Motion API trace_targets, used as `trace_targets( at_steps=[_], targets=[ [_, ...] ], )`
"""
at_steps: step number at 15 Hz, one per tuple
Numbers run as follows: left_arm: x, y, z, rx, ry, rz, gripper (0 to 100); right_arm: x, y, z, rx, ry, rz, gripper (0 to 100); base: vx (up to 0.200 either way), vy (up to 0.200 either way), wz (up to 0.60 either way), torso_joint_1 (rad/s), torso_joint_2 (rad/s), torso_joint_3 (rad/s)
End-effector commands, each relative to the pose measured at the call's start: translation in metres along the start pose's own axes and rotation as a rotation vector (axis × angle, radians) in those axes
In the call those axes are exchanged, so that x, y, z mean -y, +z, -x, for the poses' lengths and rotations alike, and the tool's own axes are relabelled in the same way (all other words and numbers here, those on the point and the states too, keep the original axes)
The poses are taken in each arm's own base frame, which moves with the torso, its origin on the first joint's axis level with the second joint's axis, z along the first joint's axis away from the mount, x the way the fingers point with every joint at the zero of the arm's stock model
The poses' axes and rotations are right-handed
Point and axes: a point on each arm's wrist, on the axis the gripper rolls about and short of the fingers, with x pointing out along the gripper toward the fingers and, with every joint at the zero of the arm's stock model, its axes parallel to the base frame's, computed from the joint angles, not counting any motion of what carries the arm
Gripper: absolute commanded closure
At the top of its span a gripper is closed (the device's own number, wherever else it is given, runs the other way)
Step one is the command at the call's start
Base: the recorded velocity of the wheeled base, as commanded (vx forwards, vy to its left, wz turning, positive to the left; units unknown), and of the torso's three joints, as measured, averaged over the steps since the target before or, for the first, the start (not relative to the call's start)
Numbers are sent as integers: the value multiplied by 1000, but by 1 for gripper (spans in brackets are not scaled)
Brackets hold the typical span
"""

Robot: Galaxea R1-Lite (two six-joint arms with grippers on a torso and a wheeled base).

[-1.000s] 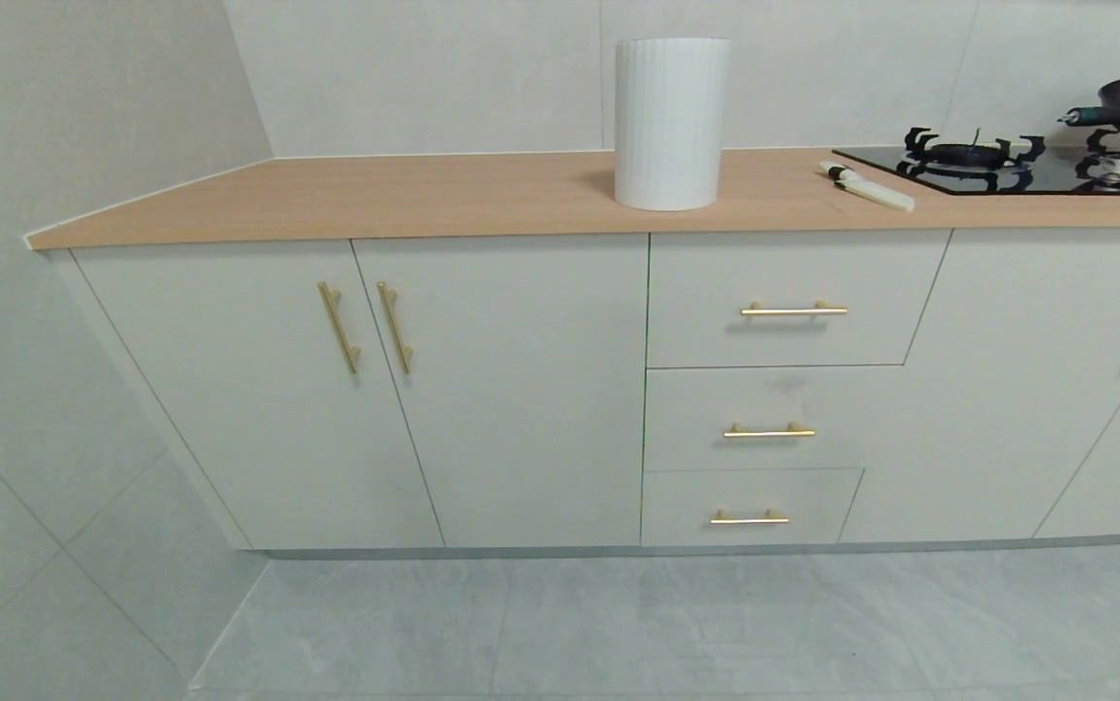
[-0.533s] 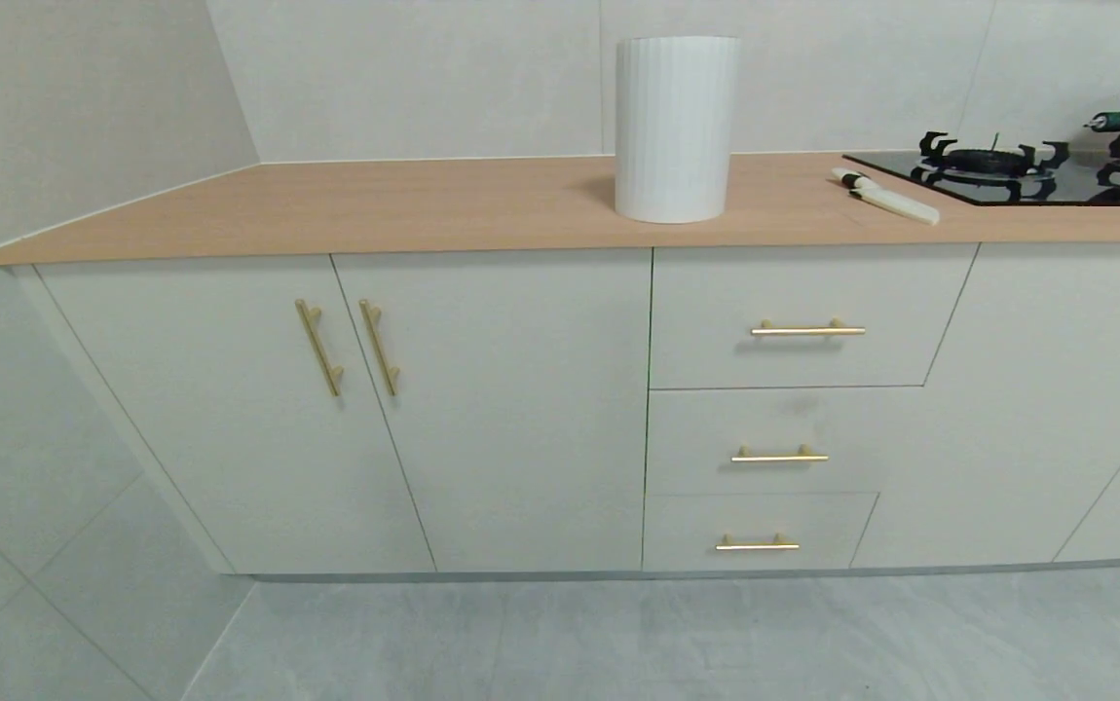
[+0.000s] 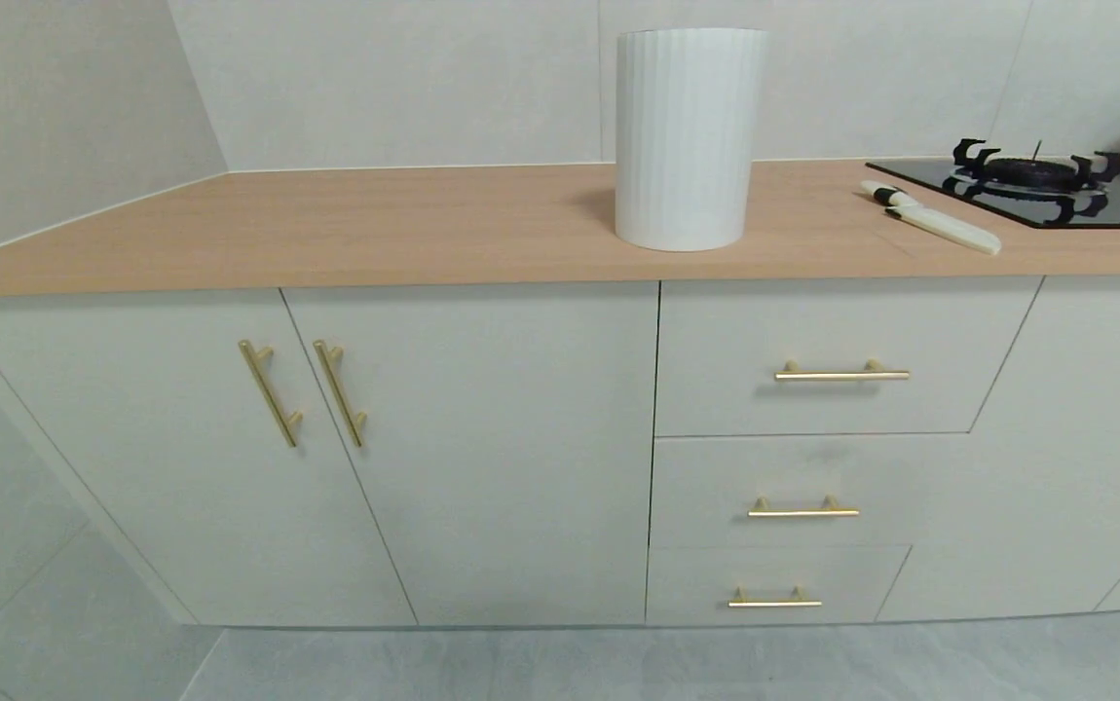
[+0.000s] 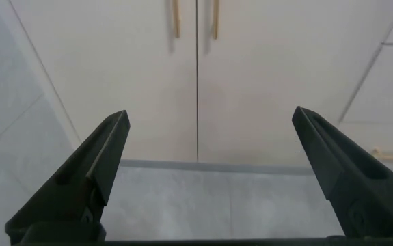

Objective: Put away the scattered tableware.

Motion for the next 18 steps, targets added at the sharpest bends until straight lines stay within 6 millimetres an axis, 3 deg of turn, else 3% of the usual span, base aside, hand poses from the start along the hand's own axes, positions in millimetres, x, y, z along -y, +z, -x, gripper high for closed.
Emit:
trace_targets(
  at_steps=[1, 11, 18],
  targets=[
    [0, 0, 0, 1, -1, 1, 0, 0, 0, 0, -4, 1, 0, 0, 200, 0, 0, 2, 2, -2],
    [0, 0, 0, 1, 1, 2, 0, 0, 0, 0, -4, 1, -1, 0, 200, 0, 0, 2, 3, 3],
    [0, 0, 0, 1, 1, 1, 0, 0, 0, 0, -4, 1, -1, 0, 0, -29, 0, 0, 0, 0]
  ],
)
